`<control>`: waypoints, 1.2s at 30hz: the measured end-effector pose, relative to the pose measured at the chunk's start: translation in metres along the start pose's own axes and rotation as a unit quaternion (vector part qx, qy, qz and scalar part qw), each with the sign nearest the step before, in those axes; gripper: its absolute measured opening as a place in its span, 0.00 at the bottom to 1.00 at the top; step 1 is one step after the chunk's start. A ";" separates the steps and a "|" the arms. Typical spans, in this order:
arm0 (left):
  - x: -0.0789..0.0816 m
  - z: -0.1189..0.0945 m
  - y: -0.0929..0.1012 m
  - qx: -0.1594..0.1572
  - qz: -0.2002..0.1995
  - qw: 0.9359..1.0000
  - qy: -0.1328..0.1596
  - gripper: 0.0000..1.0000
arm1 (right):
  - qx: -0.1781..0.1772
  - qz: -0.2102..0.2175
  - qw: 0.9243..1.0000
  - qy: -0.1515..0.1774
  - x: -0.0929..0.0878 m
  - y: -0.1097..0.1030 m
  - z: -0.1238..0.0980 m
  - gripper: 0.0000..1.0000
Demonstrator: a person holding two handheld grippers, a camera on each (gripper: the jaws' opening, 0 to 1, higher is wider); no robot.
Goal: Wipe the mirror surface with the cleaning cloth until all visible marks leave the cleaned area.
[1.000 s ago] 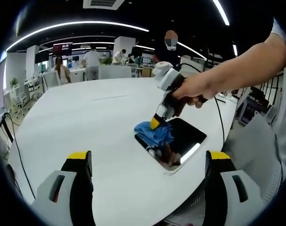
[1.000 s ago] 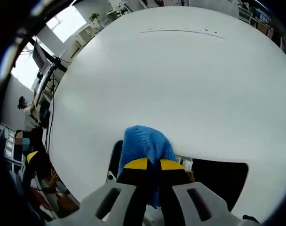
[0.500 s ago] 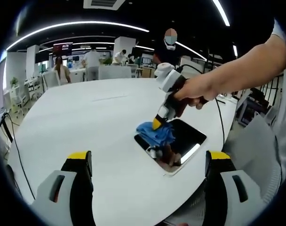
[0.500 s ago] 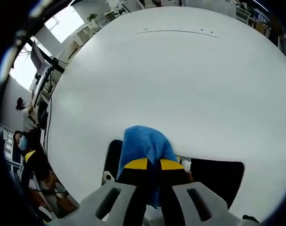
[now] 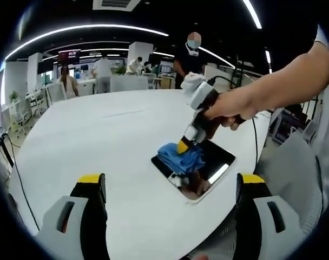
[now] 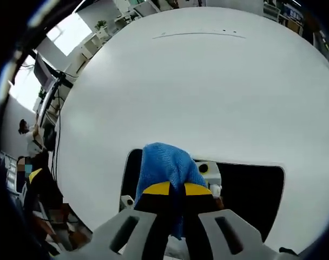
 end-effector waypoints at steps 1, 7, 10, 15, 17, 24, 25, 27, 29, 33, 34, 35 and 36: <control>-0.001 0.000 -0.001 0.001 0.002 1.000 -0.004 0.99 | -0.002 -0.004 1.000 0.001 -0.002 0.000 -0.001 0.01; -0.001 -0.002 -0.002 -0.001 0.000 1.000 -0.004 0.99 | 0.000 0.000 1.000 0.001 -0.003 0.003 0.008 0.01; 0.000 -0.002 -0.001 0.002 -0.001 1.000 -0.005 0.99 | 0.004 0.006 1.000 0.001 -0.006 0.006 0.011 0.01; 0.003 0.000 0.004 -0.002 0.002 1.000 -0.002 0.99 | 0.009 0.015 1.000 -0.001 -0.014 0.009 0.013 0.01; 0.003 0.001 0.004 -0.003 0.003 1.000 -0.002 0.99 | 0.010 0.016 1.000 -0.001 -0.017 0.009 0.013 0.01; 0.004 0.002 0.007 -0.003 0.011 1.000 -0.008 0.99 | 0.016 0.027 1.000 -0.004 -0.029 0.012 0.012 0.01; 0.002 0.002 0.009 -0.003 0.015 1.000 -0.011 0.99 | 0.017 0.029 0.999 -0.007 -0.031 0.012 0.011 0.01; 0.001 0.003 0.012 -0.006 0.018 1.000 -0.013 0.99 | 0.018 0.031 0.999 -0.012 -0.035 0.013 0.010 0.01; 0.001 0.003 0.014 -0.007 0.015 1.000 -0.012 0.99 | 0.017 0.029 0.999 -0.012 -0.039 0.012 0.009 0.01; -0.002 0.004 0.017 -0.006 0.011 1.000 -0.011 0.99 | 0.018 0.023 0.999 -0.014 -0.048 0.011 0.008 0.01; -0.004 0.004 0.020 -0.004 0.006 1.000 -0.010 0.99 | 0.020 0.024 0.999 -0.014 -0.051 0.012 0.007 0.01; -0.005 0.004 0.022 -0.006 0.006 1.000 -0.010 0.99 | 0.021 0.026 0.999 -0.013 -0.053 0.012 0.006 0.01; -0.007 0.004 0.025 -0.008 0.012 1.000 -0.012 0.99 | 0.023 0.028 0.999 -0.013 -0.056 0.012 0.005 0.01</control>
Point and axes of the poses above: the point that each gripper's makers call its tool centre point, and the gripper's own axes: z roughly forward along the fingers, y roughly to its right, x roughly out of its top, the point moved 8 cm from there along -z, roughly backward along the fingers, and after that the axes turned 14 degrees about z, right-handed, at the moved point
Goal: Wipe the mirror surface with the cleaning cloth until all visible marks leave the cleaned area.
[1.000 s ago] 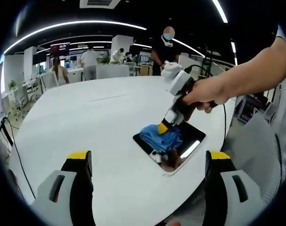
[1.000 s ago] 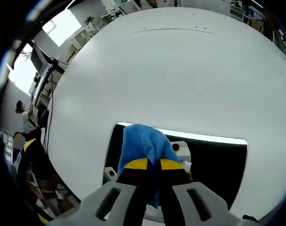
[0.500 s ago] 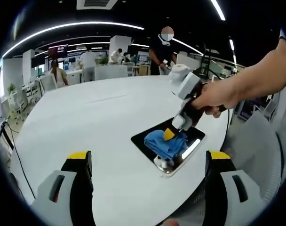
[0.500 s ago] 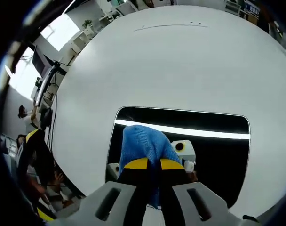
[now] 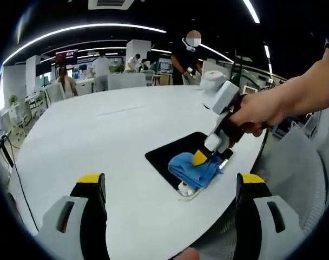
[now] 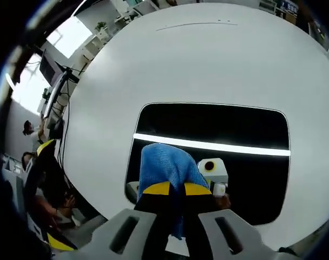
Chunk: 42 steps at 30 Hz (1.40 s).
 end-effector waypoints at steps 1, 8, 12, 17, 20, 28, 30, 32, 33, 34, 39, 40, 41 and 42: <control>0.000 0.000 0.001 0.000 0.002 1.000 0.000 0.99 | 0.000 0.000 1.000 0.000 -0.002 0.000 -0.001 0.01; -0.001 -0.001 0.002 -0.001 -0.002 1.000 0.002 0.99 | 0.004 0.004 1.000 -0.002 -0.014 0.000 -0.005 0.01; -0.001 0.000 0.004 -0.001 -0.011 1.000 0.006 0.99 | 0.003 0.002 1.000 -0.008 -0.019 -0.001 -0.007 0.01; -0.002 0.000 0.010 0.000 -0.012 1.000 0.009 0.99 | 0.005 0.005 1.000 -0.008 -0.025 -0.001 -0.009 0.01; -0.003 0.000 0.012 -0.001 -0.012 1.000 0.007 0.99 | 0.005 0.005 1.000 -0.007 -0.027 -0.002 -0.009 0.01; 0.000 0.001 0.011 -0.006 -0.013 1.000 0.011 0.99 | 0.006 0.002 1.000 -0.008 -0.032 -0.002 -0.010 0.01; 0.000 0.001 0.012 -0.008 -0.017 1.000 0.007 0.99 | 0.007 0.002 1.000 -0.010 -0.033 -0.001 -0.011 0.01; 0.000 0.002 0.013 -0.012 -0.012 1.000 0.011 0.99 | 0.008 0.001 1.000 -0.010 -0.033 -0.001 -0.010 0.01; 0.000 0.003 0.014 -0.019 -0.003 1.000 0.006 0.99 | 0.008 0.003 1.000 -0.012 -0.032 -0.001 -0.009 0.01; -0.001 0.003 0.014 -0.018 0.000 1.000 0.004 0.99 | 0.008 0.002 1.000 -0.012 -0.032 -0.001 -0.010 0.01; -0.004 0.001 0.009 -0.012 -0.017 1.000 0.001 0.99 | 0.006 -0.004 1.000 -0.017 -0.033 -0.003 -0.011 0.01; -0.003 0.001 0.009 -0.015 -0.015 1.000 0.001 0.99 | 0.006 -0.005 1.000 -0.019 -0.034 -0.003 -0.011 0.01; -0.003 0.001 0.010 -0.016 -0.013 1.000 0.001 0.99 | 0.007 -0.008 1.000 -0.019 -0.035 -0.003 -0.012 0.01; -0.003 0.001 0.009 -0.016 -0.011 1.000 0.002 0.99 | 0.008 -0.013 1.000 -0.017 -0.035 -0.002 -0.011 0.01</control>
Point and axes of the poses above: the point that each gripper's makers call its tool centre point, and the gripper's own axes: z roughly forward along the fingers, y roughly to its right, x roughly out of its top, the point moved 8 cm from there along -z, roughly backward along the fingers, and after that the axes turned 14 degrees about z, right-handed, at the moved point
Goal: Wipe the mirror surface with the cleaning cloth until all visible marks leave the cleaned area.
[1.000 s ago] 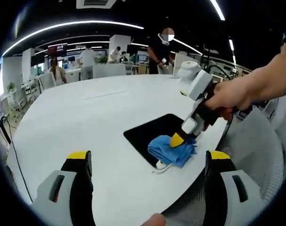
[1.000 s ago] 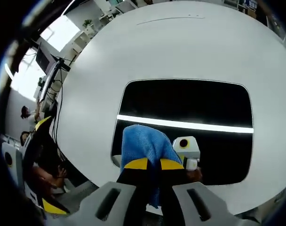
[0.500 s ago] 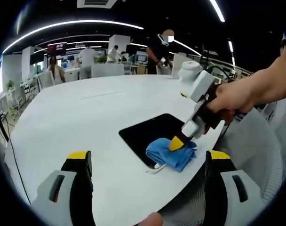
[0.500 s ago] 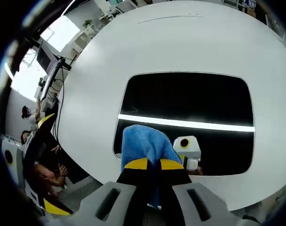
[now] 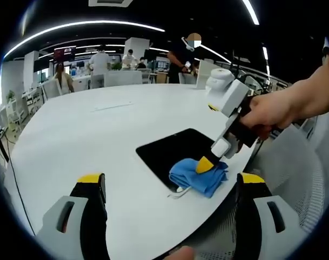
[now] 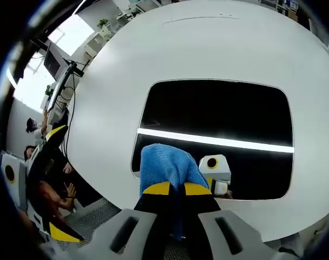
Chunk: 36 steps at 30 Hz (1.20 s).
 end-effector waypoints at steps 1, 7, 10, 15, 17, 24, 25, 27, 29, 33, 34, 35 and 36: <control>0.000 0.001 -0.001 0.000 0.000 1.000 0.001 0.99 | 0.001 0.000 1.000 0.000 0.000 0.000 0.000 0.01; 0.008 0.001 0.001 0.000 -0.004 1.000 0.010 0.99 | 0.000 0.000 1.000 -0.008 0.002 0.000 0.000 0.01; 0.007 0.001 0.002 -0.003 0.001 1.000 0.009 0.99 | 0.001 -0.005 1.000 -0.009 0.003 0.000 0.002 0.01; 0.005 0.001 0.002 -0.003 -0.003 1.000 0.006 0.99 | 0.000 -0.004 1.000 -0.009 0.004 0.008 0.000 0.01; 0.005 0.001 0.002 -0.002 -0.004 1.000 0.008 0.99 | 0.001 -0.001 1.000 -0.007 0.003 0.011 -0.002 0.01; 0.007 -0.002 0.004 -0.002 -0.003 1.000 0.011 0.99 | -0.001 0.005 1.000 -0.001 0.002 0.018 -0.006 0.01; 0.008 -0.002 0.004 -0.002 -0.004 1.000 0.012 0.99 | -0.001 0.005 1.000 -0.001 0.002 0.019 -0.007 0.01; 0.007 -0.003 0.005 -0.005 -0.002 1.000 0.011 0.99 | -0.002 0.008 1.000 0.000 0.003 0.021 -0.008 0.01; 0.006 -0.003 0.006 -0.007 0.001 1.000 0.007 0.99 | -0.003 0.012 1.000 0.000 0.003 0.023 -0.008 0.01; 0.007 -0.004 0.007 -0.008 -0.002 1.000 0.012 0.99 | -0.005 0.012 1.000 0.001 0.004 0.025 -0.010 0.01; 0.007 -0.004 0.007 -0.008 -0.002 1.000 0.013 0.99 | -0.003 0.013 1.000 0.001 0.004 0.026 -0.010 0.01; 0.005 -0.003 0.007 -0.008 -0.001 1.000 0.007 0.99 | -0.005 0.015 1.000 0.001 0.004 0.027 -0.010 0.01; 0.004 -0.003 0.007 -0.009 -0.002 1.000 0.003 0.99 | -0.005 0.014 1.000 0.001 0.004 0.028 -0.010 0.01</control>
Point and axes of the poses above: the point that each gripper's makers call its tool centre point, and the gripper's own axes: z roughly forward along the fingers, y roughly to its right, x roughly out of its top, the point moved 8 cm from there along -z, roughly backward along the fingers, and after that the axes turned 14 degrees about z, right-handed, at the moved point
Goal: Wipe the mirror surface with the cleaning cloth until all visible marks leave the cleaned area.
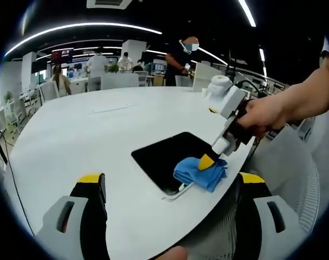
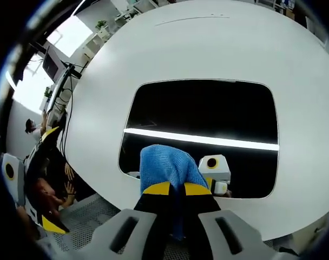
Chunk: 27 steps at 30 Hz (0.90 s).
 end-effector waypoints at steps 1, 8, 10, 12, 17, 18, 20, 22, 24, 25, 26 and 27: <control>0.000 0.000 0.000 0.000 -0.001 1.000 0.001 0.99 | 0.000 0.002 1.000 0.000 0.001 0.002 0.000 0.01; 0.000 0.004 -0.003 0.005 0.001 1.000 0.005 0.99 | -0.004 0.001 1.000 -0.001 0.003 0.006 -0.002 0.01; 0.002 0.005 -0.003 0.006 0.003 1.000 0.003 0.99 | -0.006 0.001 1.000 0.000 0.003 0.008 -0.003 0.01; 0.002 0.005 -0.003 0.004 0.001 1.000 0.007 0.99 | -0.006 0.002 1.000 0.000 0.003 0.010 -0.004 0.01; 0.002 0.007 -0.003 0.003 0.000 1.000 0.006 0.99 | -0.006 0.005 1.000 0.000 0.005 0.011 -0.003 0.01; 0.002 0.007 -0.003 0.003 -0.001 1.000 0.006 0.99 | -0.006 0.004 1.000 0.000 0.005 0.012 -0.002 0.01; 0.002 0.007 -0.002 0.002 0.001 1.000 0.011 0.99 | -0.008 0.006 1.000 0.001 0.005 0.012 -0.003 0.01; 0.002 0.007 -0.001 -0.001 0.004 1.000 0.010 0.99 | -0.008 0.008 1.000 0.000 0.005 0.012 -0.004 0.01; 0.003 0.007 -0.001 -0.001 0.003 1.000 0.011 0.99 | -0.007 0.011 1.000 0.000 0.006 0.014 -0.005 0.01; 0.003 0.007 -0.002 -0.001 0.002 1.000 0.012 0.99 | -0.007 0.011 1.000 0.000 0.006 0.014 -0.005 0.01; 0.003 0.008 -0.002 0.000 0.000 1.000 0.012 0.99 | -0.010 0.008 1.000 0.001 0.006 0.014 -0.005 0.01; 0.002 0.008 -0.002 0.000 0.000 1.000 0.011 0.99 | -0.010 0.008 1.000 0.001 0.007 0.015 -0.005 0.01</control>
Point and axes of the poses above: the point that each gripper's makers call its tool centre point, and the gripper's own axes: z roughly forward along the fingers, y roughly to its right, x roughly out of its top, the point moved 8 cm from there along -z, roughly backward along the fingers, and after that the axes turned 14 degrees about z, right-handed, at the moved point
